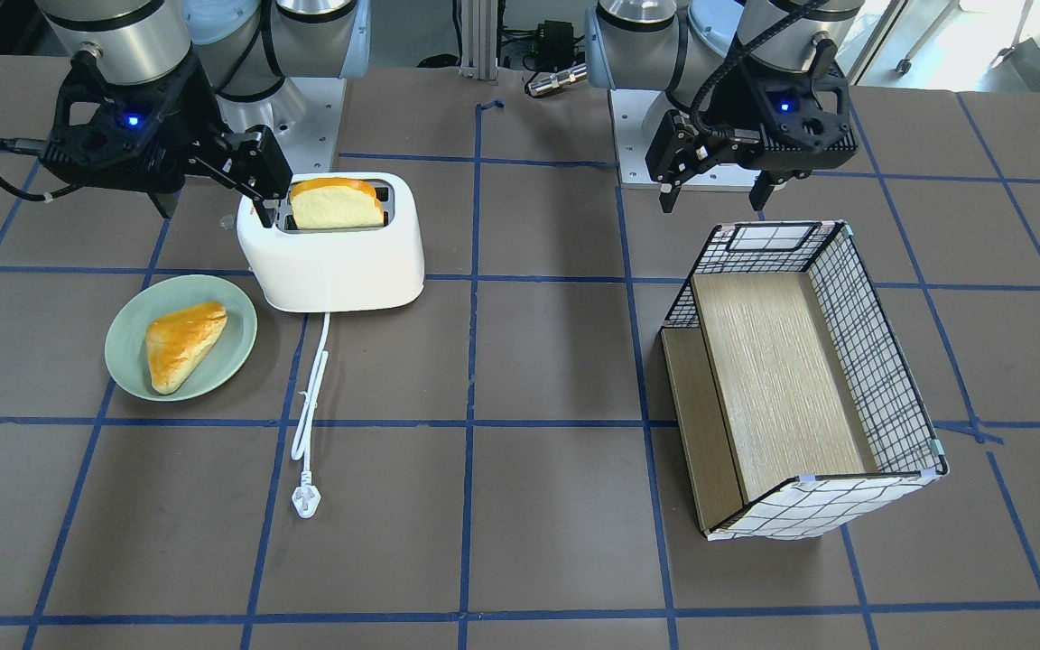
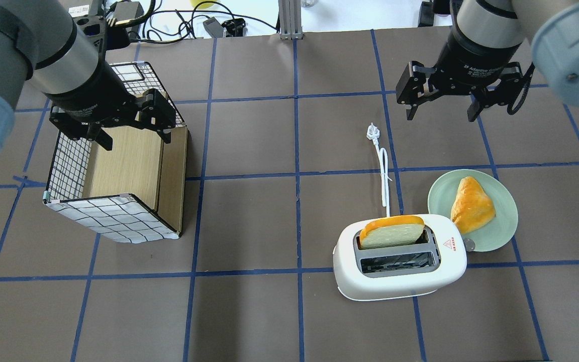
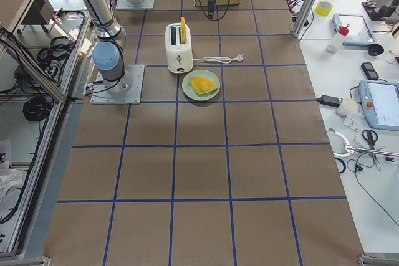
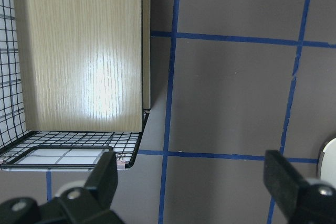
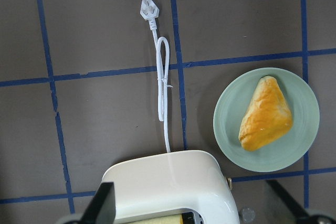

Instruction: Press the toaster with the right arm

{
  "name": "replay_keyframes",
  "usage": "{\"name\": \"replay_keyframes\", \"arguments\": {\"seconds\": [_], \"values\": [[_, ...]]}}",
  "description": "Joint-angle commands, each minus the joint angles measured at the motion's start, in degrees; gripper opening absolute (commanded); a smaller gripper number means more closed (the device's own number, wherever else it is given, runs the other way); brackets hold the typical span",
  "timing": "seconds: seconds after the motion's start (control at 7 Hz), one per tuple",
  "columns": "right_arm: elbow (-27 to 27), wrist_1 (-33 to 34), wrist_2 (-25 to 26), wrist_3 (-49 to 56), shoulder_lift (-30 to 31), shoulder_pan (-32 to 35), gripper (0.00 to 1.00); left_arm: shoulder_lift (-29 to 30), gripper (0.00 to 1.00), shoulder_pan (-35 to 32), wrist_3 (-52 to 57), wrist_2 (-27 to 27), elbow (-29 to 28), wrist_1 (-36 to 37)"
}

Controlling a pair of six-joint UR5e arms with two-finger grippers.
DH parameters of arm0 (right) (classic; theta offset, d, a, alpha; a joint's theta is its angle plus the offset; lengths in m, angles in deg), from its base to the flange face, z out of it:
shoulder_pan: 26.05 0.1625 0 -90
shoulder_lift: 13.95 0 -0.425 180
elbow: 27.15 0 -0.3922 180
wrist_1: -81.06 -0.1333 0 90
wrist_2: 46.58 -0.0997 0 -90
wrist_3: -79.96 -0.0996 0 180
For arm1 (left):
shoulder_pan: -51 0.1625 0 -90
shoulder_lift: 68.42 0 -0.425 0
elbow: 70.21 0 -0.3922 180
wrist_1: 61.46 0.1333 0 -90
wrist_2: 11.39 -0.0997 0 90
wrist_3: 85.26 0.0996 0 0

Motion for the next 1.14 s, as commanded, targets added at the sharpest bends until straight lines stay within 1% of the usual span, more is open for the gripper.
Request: {"name": "replay_keyframes", "arguments": {"seconds": [0.0, 0.29, 0.57, 1.0], "values": [[0.00, 0.27, 0.06, 0.01, -0.01, -0.06, 1.00, 0.00, 1.00, 0.00, 0.00, 0.04, 0.06, 0.00], [-0.09, 0.62, 0.06, 0.02, -0.10, 0.20, 1.00, 0.00, 1.00, 0.00, 0.00, 0.04, 0.06, 0.00], [0.09, 0.71, 1.72, -0.07, -0.19, 0.20, 1.00, 0.00, 1.00, 0.00, 0.00, -0.05, 0.06, 0.00], [0.61, 0.80, 1.46, 0.36, -0.89, -0.32, 1.00, 0.00, 1.00, 0.00, 0.00, -0.05, 0.06, 0.00]]}}
